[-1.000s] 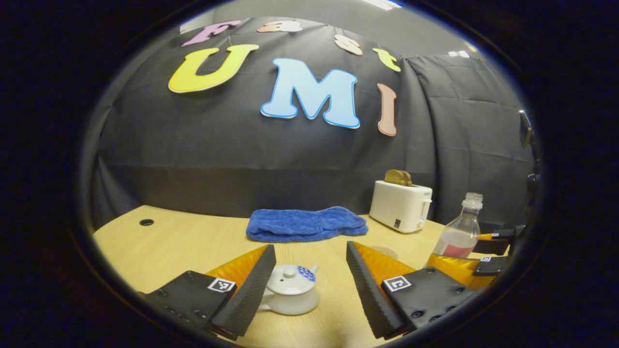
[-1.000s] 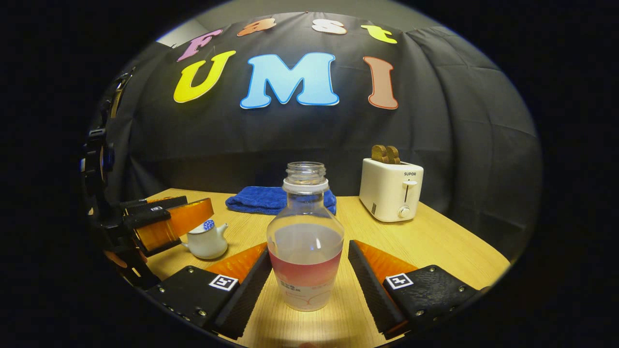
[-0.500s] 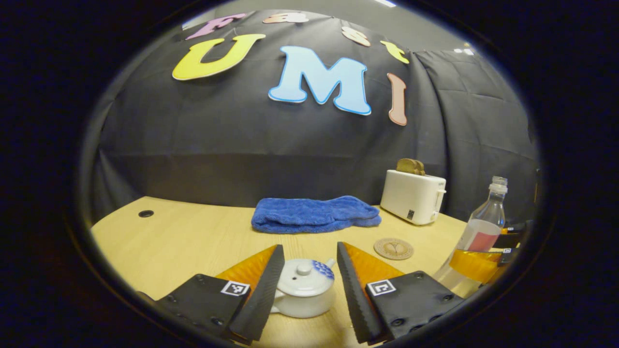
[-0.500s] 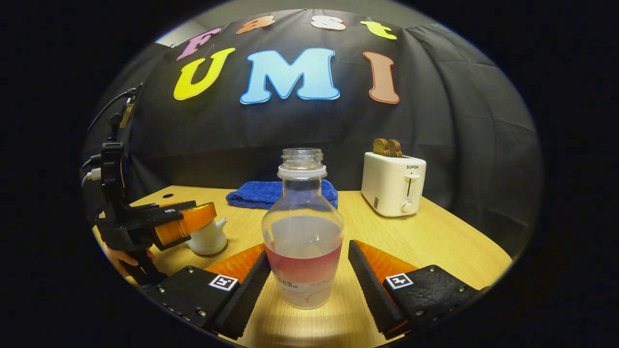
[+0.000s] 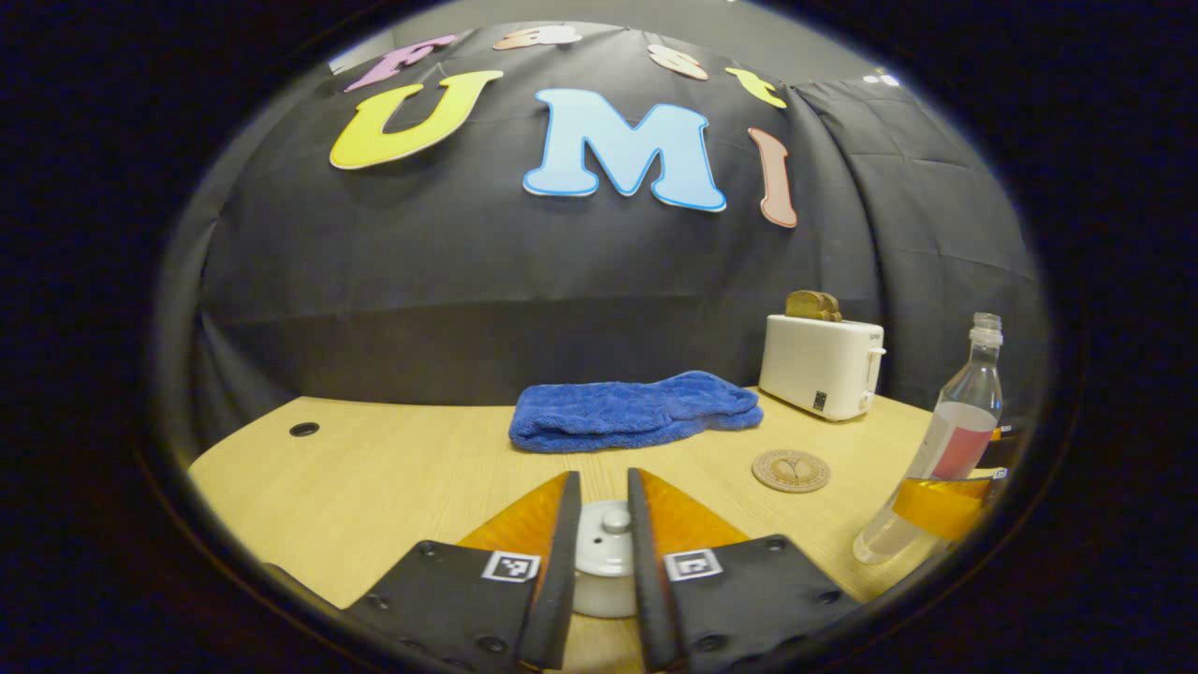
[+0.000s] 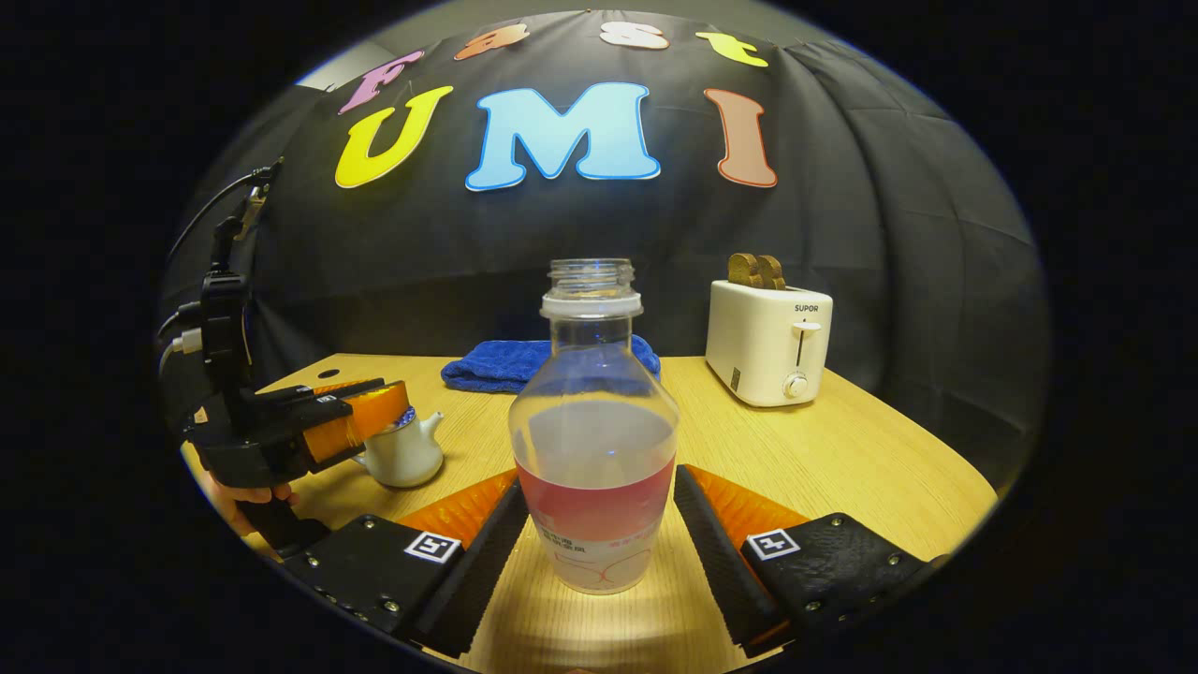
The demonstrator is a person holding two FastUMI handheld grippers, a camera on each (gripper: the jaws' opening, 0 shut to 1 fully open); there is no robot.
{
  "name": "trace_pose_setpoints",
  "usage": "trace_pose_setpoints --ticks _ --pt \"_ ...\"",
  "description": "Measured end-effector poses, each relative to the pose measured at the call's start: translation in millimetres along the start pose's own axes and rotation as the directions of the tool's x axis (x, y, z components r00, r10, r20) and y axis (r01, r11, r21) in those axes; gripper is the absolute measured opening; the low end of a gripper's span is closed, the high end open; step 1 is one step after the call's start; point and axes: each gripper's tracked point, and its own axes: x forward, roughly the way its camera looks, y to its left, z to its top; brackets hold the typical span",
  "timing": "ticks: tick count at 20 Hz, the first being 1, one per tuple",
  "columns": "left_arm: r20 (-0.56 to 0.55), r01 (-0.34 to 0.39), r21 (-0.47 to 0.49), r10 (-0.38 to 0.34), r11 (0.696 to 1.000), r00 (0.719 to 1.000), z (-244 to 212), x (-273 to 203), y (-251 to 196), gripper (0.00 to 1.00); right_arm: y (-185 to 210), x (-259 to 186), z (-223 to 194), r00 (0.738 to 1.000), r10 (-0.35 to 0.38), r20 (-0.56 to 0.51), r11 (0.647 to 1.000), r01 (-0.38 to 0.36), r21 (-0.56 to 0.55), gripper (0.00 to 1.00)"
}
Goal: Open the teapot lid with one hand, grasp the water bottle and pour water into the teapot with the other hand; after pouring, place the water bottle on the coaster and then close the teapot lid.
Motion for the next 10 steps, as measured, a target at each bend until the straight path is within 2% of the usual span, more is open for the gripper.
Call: trace_pose_setpoints --ticks 1,2,3,10 --pt "0.001 0.001 0.018 -0.001 1.0 1.0 1.4 -1.5 0.1 0.33 0.7 -0.4 -0.4 1.0 0.002 -0.002 1.0 -0.002 0.0 0.95" --pt "0.015 0.001 0.014 -0.001 1.0 1.0 2.6 -3.8 -3.4 0.33 1.5 -0.5 -0.5 1.0 0.004 -0.002 1.0 -0.004 0.0 0.95" --pt "0.008 -0.001 0.02 0.001 1.0 1.0 1.3 -3.7 -2.1 0.18 2.0 -0.7 -0.7 1.0 0.006 -0.001 1.0 -0.006 0.0 0.95" --pt "0.038 -0.006 -0.017 0.007 1.0 0.999 6.7 -4.9 1.8 0.14 -2.7 1.2 -2.3 1.0 -0.01 -0.01 1.0 0.01 0.002 0.95"
